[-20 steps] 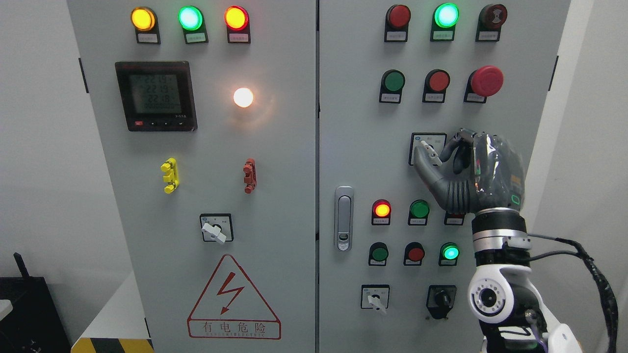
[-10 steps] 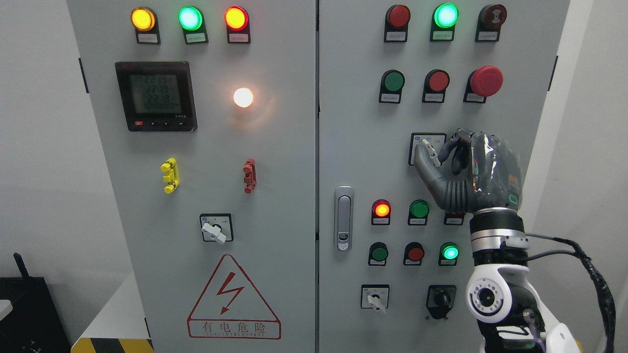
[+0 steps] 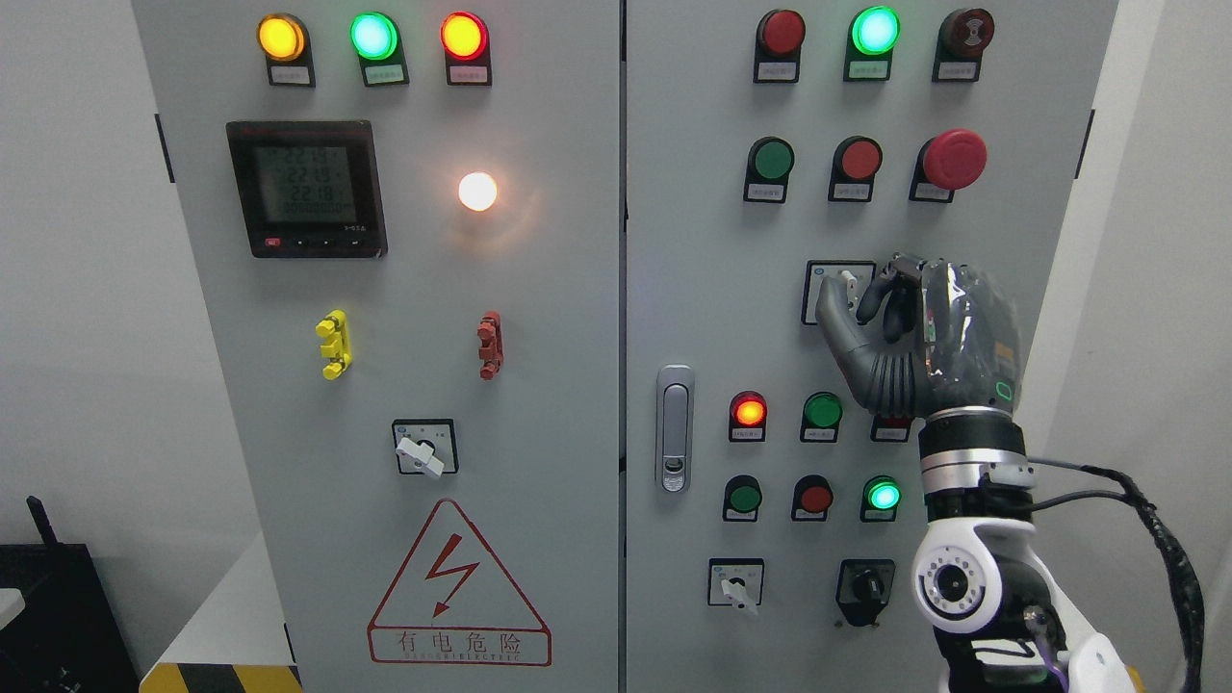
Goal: Rotate and turn off gray switch
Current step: 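Rotate the right hand to turn the switch knob counterclockwise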
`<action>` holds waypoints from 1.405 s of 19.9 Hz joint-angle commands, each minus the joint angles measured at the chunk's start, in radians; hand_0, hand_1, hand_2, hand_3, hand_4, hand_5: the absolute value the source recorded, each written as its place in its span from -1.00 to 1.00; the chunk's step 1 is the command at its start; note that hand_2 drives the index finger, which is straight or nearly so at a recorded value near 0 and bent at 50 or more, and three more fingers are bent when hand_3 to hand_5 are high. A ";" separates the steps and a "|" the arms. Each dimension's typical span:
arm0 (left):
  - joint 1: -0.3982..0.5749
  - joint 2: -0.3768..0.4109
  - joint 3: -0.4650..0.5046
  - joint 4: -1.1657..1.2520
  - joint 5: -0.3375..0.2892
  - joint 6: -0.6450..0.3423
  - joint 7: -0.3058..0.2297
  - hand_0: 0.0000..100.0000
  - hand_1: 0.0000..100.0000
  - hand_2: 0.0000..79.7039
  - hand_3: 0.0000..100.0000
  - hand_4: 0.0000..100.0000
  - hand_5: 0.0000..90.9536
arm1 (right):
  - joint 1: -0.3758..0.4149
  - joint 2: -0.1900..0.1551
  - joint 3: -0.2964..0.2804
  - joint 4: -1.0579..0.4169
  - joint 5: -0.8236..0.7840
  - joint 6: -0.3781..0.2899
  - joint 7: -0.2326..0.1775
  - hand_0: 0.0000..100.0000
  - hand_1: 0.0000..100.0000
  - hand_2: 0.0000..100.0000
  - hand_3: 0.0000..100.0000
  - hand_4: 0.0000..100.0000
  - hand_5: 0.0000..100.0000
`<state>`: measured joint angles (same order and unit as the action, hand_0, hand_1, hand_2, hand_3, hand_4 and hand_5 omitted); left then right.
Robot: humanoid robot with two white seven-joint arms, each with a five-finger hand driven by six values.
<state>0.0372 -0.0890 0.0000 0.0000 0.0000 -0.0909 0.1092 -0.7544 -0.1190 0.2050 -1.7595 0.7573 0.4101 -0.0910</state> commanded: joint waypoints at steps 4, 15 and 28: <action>0.000 0.000 0.032 0.023 -0.008 0.000 0.000 -0.76 -0.22 -1.00 -1.00 -1.00 -1.00 | 0.000 0.002 0.002 0.002 -0.003 -0.001 0.001 0.11 -0.29 0.53 1.00 0.85 1.00; 0.000 0.000 0.032 0.023 -0.008 0.000 0.000 -0.76 -0.22 -1.00 -1.00 -1.00 -1.00 | 0.003 0.002 0.007 -0.011 0.002 -0.008 0.001 -0.17 -0.27 0.52 1.00 0.86 1.00; 0.000 0.000 0.032 0.023 -0.008 0.000 0.000 -0.76 -0.22 -1.00 -1.00 -1.00 -1.00 | 0.010 -0.014 0.002 -0.041 0.008 -0.013 0.001 -0.30 -0.18 0.51 1.00 0.86 1.00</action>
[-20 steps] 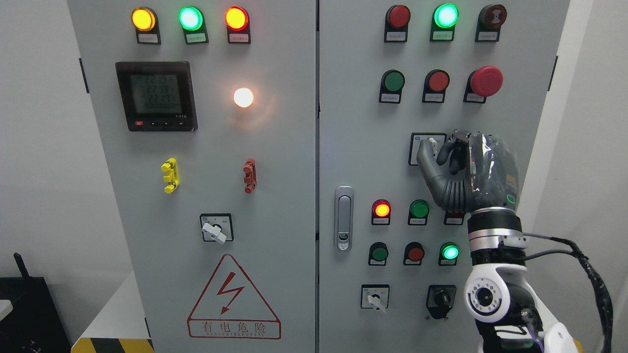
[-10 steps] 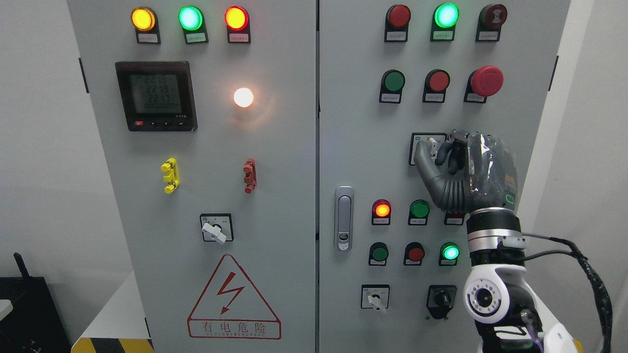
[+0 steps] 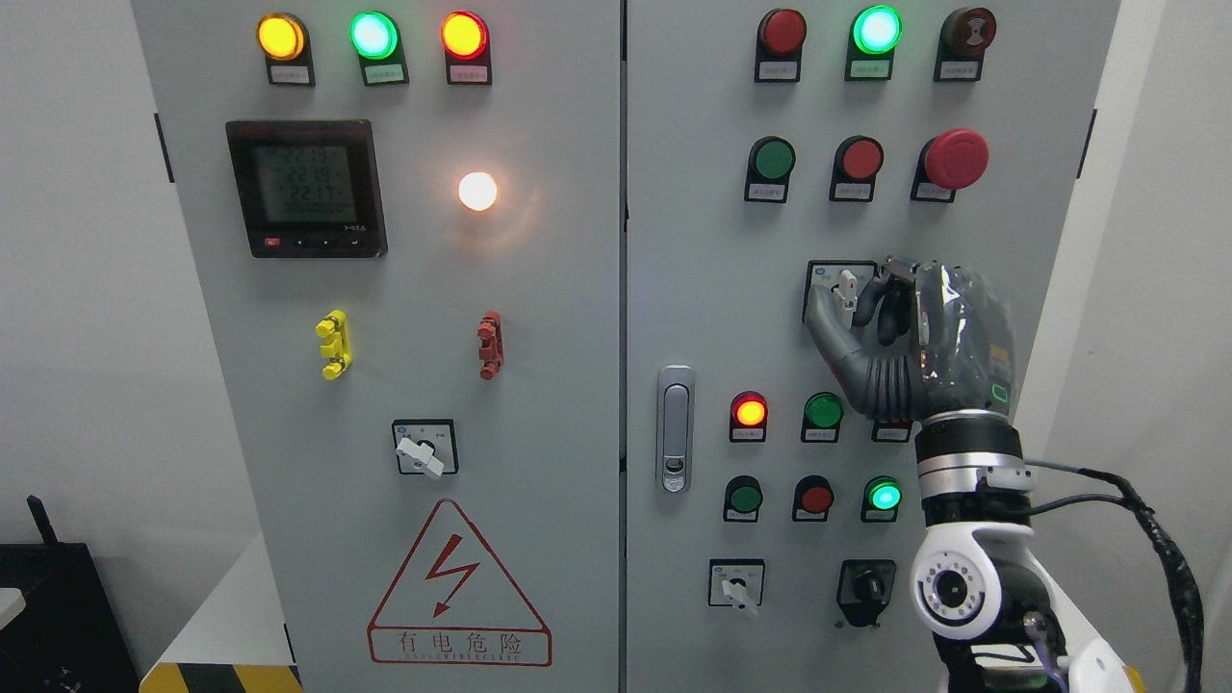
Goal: Rotate and turn off gray switch
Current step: 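Rotate the right hand to turn the switch knob counterclockwise, then release the knob and pull the right hand back from the switch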
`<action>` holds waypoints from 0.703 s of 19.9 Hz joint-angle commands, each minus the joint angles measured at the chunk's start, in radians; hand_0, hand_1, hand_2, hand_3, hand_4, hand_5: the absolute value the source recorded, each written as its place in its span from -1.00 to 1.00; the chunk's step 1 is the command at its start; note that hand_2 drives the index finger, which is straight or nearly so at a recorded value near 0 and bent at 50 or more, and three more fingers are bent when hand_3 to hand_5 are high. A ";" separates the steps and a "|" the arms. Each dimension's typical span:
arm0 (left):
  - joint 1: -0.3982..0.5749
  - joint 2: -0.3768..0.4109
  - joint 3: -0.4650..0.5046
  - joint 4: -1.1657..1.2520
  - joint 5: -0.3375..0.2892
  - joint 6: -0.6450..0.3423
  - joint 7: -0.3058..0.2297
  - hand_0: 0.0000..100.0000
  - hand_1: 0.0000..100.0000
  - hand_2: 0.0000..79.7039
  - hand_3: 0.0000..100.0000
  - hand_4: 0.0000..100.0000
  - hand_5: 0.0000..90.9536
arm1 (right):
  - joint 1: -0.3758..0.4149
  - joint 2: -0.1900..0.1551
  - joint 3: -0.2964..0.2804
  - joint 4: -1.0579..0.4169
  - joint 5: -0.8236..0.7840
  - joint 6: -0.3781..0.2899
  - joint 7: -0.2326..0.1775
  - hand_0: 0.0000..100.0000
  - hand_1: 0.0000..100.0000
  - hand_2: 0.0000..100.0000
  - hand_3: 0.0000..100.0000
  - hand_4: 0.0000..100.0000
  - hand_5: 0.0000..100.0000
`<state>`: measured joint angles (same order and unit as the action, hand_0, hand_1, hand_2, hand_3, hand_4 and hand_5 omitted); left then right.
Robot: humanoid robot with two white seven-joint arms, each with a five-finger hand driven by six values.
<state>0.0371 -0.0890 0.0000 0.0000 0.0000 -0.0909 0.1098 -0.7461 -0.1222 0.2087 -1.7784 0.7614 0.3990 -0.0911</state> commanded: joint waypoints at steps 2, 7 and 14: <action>0.000 0.000 0.032 0.023 -0.008 0.000 -0.001 -0.76 -0.22 -1.00 -1.00 -1.00 -1.00 | 0.004 -0.013 -0.003 -0.029 0.004 -0.002 -0.001 -0.31 -0.17 0.50 1.00 0.85 1.00; 0.000 0.000 0.032 0.023 -0.008 0.000 0.001 -0.76 -0.22 -1.00 -1.00 -1.00 -1.00 | 0.022 -0.019 -0.012 -0.070 0.013 -0.020 -0.012 -0.32 -0.15 0.50 1.00 0.86 1.00; 0.001 0.000 0.032 0.023 -0.008 0.000 0.001 -0.76 -0.22 -1.00 -1.00 -1.00 -1.00 | 0.134 -0.016 -0.074 -0.182 0.050 -0.207 -0.073 -0.33 -0.15 0.39 0.98 0.76 0.97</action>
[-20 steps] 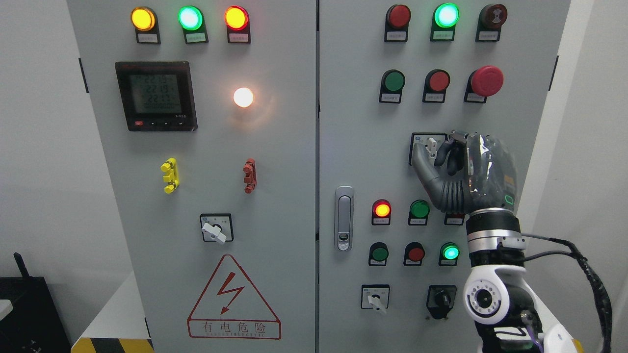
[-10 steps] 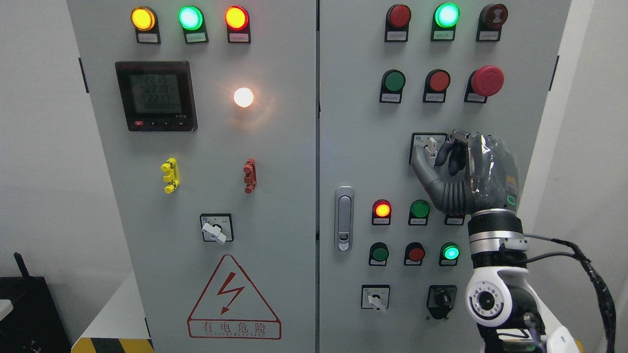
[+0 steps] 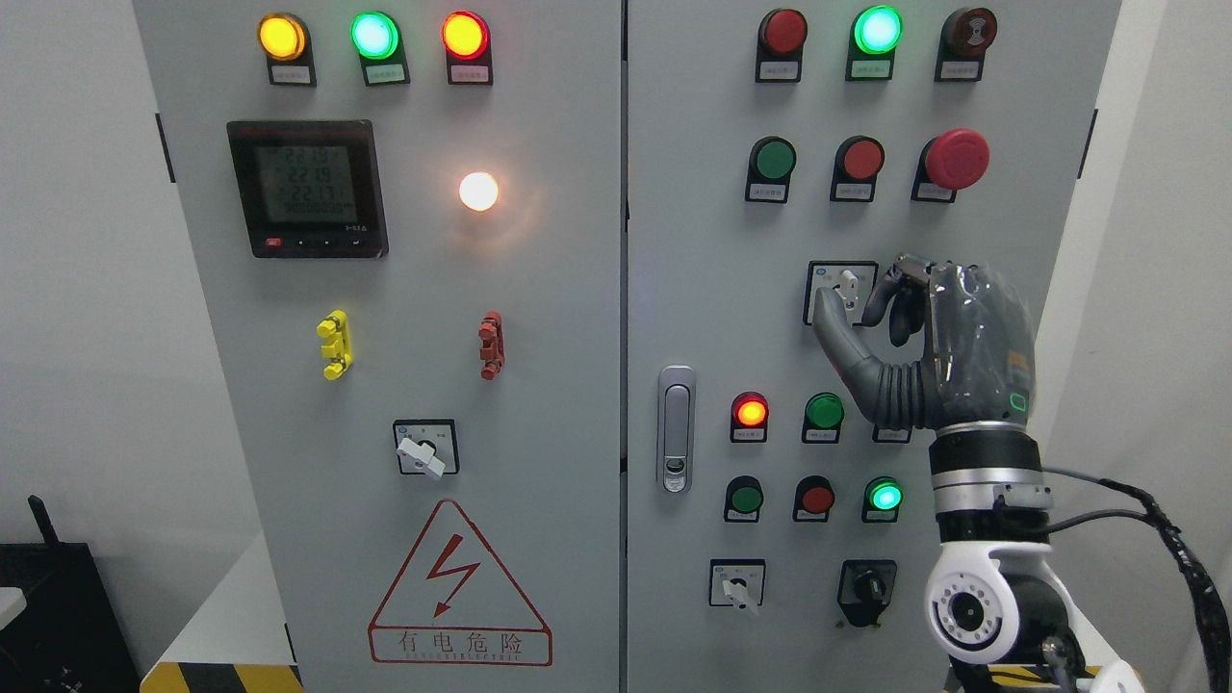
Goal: Rotate and turn off gray switch
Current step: 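Release the knob and pull the right hand back from the switch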
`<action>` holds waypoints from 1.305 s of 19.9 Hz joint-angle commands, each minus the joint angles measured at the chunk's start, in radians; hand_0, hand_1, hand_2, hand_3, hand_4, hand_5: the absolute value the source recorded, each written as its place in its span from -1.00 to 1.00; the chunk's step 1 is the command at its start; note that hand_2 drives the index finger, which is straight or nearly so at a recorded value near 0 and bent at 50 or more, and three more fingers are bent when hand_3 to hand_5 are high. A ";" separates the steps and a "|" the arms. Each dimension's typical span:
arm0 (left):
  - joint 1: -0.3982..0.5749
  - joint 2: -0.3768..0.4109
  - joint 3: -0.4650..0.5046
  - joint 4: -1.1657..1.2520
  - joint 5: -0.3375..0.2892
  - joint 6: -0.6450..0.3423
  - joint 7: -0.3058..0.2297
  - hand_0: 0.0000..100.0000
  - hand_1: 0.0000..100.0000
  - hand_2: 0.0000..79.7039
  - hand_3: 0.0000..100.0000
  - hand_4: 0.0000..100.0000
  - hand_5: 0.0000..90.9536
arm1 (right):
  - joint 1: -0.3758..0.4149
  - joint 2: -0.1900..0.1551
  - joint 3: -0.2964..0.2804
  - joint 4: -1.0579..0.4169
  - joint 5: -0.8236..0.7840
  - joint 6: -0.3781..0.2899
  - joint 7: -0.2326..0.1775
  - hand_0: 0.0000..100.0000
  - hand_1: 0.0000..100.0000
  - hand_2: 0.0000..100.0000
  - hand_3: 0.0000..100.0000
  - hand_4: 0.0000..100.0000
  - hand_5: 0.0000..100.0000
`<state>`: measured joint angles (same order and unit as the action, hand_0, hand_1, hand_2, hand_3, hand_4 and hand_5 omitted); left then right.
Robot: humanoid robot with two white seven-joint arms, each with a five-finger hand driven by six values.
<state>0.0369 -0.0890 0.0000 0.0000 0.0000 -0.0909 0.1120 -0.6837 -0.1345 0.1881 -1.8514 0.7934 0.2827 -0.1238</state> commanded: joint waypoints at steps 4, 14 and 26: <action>0.000 0.000 0.032 0.023 -0.008 0.000 -0.002 -0.76 -0.22 -1.00 -1.00 -1.00 -1.00 | 0.127 -0.004 -0.062 -0.138 0.018 -0.174 -0.050 -0.34 -0.12 0.31 0.93 0.68 0.80; 0.000 0.000 0.032 0.023 -0.008 0.000 -0.003 -0.76 -0.22 -1.00 -1.00 -1.00 -1.00 | 0.248 -0.054 -0.122 -0.190 0.015 -0.304 -0.037 -0.22 -0.22 -0.57 -0.53 -0.84 -0.94; 0.001 0.000 0.032 0.023 -0.008 0.000 -0.003 -0.76 -0.22 -1.00 -1.00 -1.00 -1.00 | 0.288 -0.086 -0.167 -0.212 0.017 -0.350 -0.017 -0.42 -0.26 -1.00 -1.00 -1.00 -1.00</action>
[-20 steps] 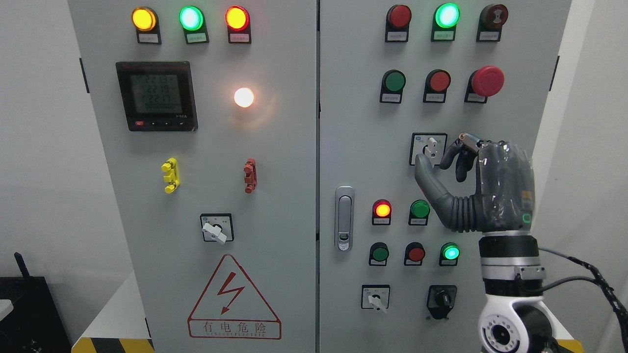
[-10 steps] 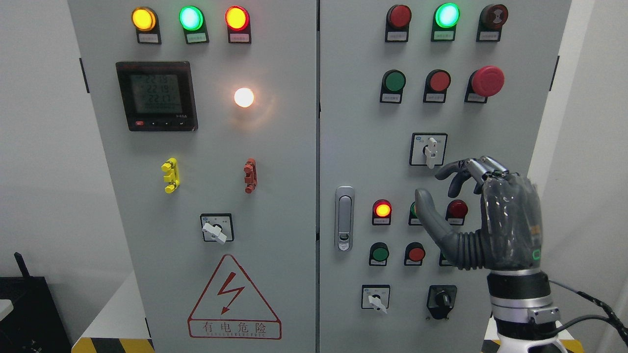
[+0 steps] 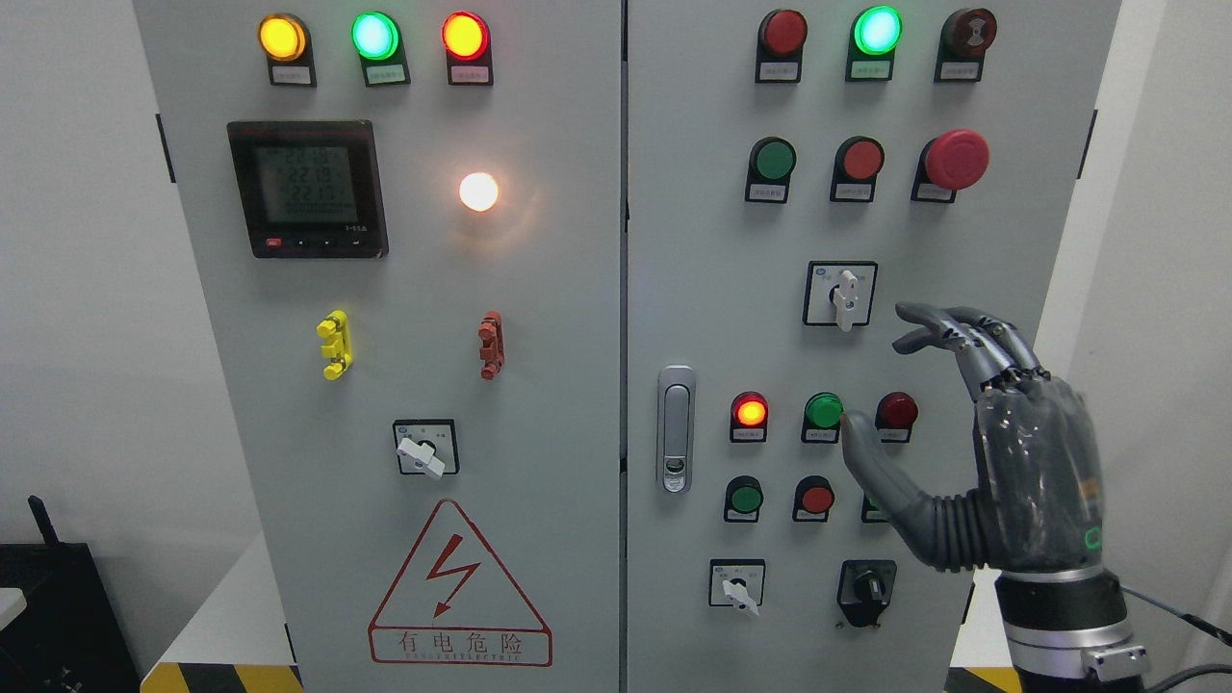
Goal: Rotate and turn off gray switch
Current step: 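Release the knob and pull the right hand back from the switch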
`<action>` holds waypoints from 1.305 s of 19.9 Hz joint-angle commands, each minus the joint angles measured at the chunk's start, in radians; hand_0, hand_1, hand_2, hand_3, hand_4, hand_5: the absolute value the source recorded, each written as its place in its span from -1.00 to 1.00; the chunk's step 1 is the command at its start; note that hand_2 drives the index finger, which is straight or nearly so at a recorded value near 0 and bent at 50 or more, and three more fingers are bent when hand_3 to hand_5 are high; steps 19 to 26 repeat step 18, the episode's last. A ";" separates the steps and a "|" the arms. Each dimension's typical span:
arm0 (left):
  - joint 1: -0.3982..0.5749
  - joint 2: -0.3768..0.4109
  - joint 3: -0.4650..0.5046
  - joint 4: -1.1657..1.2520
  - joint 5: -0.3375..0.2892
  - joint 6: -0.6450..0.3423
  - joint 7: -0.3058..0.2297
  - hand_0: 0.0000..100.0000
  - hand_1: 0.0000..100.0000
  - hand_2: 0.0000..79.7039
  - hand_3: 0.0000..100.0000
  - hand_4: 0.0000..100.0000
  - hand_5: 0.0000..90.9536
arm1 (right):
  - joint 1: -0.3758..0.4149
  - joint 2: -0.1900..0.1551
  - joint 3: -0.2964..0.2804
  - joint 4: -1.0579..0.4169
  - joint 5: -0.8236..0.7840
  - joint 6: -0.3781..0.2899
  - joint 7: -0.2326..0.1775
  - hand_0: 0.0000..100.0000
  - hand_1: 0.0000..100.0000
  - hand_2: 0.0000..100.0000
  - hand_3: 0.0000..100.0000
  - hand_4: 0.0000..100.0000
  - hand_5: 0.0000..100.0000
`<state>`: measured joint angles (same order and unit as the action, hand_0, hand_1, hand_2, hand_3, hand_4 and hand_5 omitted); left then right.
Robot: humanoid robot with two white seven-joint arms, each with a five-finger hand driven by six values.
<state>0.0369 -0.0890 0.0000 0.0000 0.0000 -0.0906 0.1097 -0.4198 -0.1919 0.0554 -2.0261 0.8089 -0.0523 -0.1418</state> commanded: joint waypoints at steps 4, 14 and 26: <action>0.000 0.000 0.032 0.023 -0.008 0.000 0.001 -0.76 -0.22 -1.00 -1.00 -1.00 -1.00 | 0.033 -0.030 -0.038 -0.045 0.001 -0.020 0.001 -0.44 -0.26 -1.00 -1.00 -1.00 -1.00; 0.000 0.000 0.032 0.023 -0.008 0.000 -0.001 -0.76 -0.22 -1.00 -1.00 -1.00 -1.00 | 0.041 -0.029 -0.038 -0.051 0.001 -0.020 0.001 -0.48 -0.23 -1.00 -1.00 -1.00 -1.00; 0.000 0.000 0.032 0.023 -0.008 0.000 0.001 -0.76 -0.22 -1.00 -1.00 -1.00 -1.00 | 0.041 -0.027 -0.038 -0.052 0.001 -0.020 0.002 -0.50 -0.21 -1.00 -1.00 -1.00 -1.00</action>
